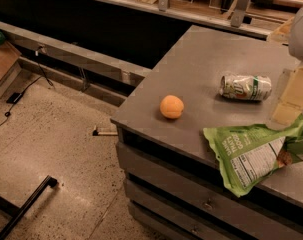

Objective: Place 7up can upright

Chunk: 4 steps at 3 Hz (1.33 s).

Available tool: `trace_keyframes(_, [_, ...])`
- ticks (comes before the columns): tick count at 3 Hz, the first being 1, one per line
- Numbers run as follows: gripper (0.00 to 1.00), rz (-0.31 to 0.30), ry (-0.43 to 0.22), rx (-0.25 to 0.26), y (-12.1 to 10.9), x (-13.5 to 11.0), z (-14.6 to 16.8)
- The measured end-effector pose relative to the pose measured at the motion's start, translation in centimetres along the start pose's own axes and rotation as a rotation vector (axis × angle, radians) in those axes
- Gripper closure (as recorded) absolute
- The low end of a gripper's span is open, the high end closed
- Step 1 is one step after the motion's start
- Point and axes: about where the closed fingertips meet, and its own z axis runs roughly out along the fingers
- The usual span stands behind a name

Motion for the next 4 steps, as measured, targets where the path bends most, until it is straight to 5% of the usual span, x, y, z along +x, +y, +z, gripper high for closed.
trace_keyframes(2, [0.00,-0.025,0.034,0.019,-2.1,-0.4,1.1])
trace_keyframes(4, [0.00,-0.056,0.204,0.005,-8.9,-0.8,7.4])
